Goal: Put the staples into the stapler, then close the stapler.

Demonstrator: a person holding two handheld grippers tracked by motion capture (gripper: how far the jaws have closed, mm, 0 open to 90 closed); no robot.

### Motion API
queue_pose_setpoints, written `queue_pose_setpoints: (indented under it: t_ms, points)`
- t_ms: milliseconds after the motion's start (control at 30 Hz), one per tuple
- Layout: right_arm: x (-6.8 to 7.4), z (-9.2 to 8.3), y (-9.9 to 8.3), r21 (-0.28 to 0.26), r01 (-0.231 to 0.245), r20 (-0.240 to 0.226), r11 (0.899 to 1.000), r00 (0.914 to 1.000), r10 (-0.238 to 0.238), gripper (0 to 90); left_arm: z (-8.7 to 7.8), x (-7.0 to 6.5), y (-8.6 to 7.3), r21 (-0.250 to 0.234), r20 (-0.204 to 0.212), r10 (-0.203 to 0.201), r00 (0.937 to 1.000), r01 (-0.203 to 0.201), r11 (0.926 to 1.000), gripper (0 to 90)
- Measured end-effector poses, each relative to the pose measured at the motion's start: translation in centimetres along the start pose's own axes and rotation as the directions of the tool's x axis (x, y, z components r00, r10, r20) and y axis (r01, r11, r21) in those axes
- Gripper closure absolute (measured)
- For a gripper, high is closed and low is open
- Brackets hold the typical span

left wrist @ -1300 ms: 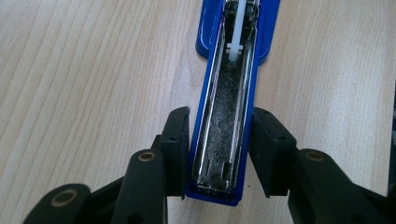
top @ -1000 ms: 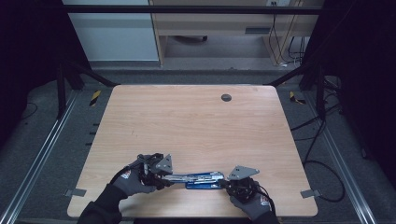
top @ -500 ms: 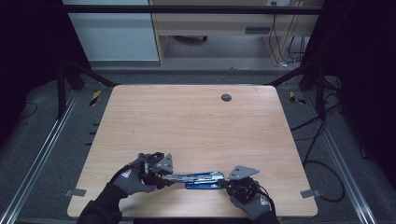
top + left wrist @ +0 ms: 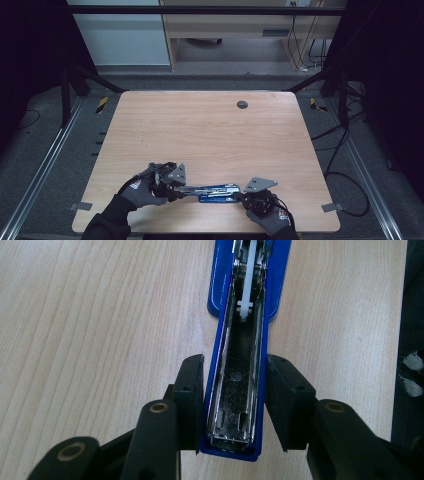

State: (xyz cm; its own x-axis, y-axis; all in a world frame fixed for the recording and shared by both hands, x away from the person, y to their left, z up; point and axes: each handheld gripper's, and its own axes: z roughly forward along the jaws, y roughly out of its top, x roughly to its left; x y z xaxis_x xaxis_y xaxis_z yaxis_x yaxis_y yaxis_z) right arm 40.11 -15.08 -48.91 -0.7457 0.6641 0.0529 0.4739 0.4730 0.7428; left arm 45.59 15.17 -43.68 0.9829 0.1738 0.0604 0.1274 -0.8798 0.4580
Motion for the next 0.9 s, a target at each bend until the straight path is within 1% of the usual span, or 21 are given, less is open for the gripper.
queue_pose_setpoints:
  t_ms: [267, 400, 433, 500, 533, 633, 900]
  points:
    - [0.0, 0.1, 0.1, 0.000, 0.001, -0.005, 1.000, 1.0000, -0.001, 90.0, -0.2, 0.0, 0.2, 0.007, 0.000, 0.008, 1.0000, -0.008, 0.9999, 61.3]
    - [0.0, 0.1, 0.1, -0.001, 0.003, -0.006, 1.000, 1.0000, -0.003, 90.0, -0.3, -0.1, 0.5, 0.011, -0.007, 0.016, 0.9999, -0.016, 0.9998, 61.4]
    - [0.0, 0.1, 0.1, -0.001, 0.003, -0.007, 1.000, 1.0000, -0.003, 90.0, -0.5, -0.1, 0.6, 0.002, -0.005, 0.012, 0.9999, -0.012, 0.9999, 61.4]
    - [0.0, 0.1, 0.1, -0.001, 0.002, -0.008, 1.000, 1.0000, -0.002, 90.0, -1.1, 0.0, 0.7, -0.046, 0.013, -0.007, 0.9999, 0.008, 0.9989, 62.2]
    - [0.0, 0.1, 0.1, -0.001, 0.001, -0.009, 1.000, 1.0000, -0.001, 90.0, -1.3, 0.0, 0.8, -0.055, 0.019, -0.007, 0.9998, 0.008, 0.9985, 63.0]
    - [0.1, 0.1, 0.1, -0.001, 0.003, -0.008, 1.000, 1.0000, -0.003, 90.0, -1.3, -0.2, 1.5, -0.014, 0.002, 0.009, 1.0000, -0.009, 0.9999, 63.0]
    - [0.0, 0.1, 0.1, 0.002, 0.000, -0.008, 1.000, 1.0000, 0.000, 90.0, -1.3, -0.1, 1.5, -0.022, 0.005, 0.004, 1.0000, -0.004, 0.9998, 62.7]
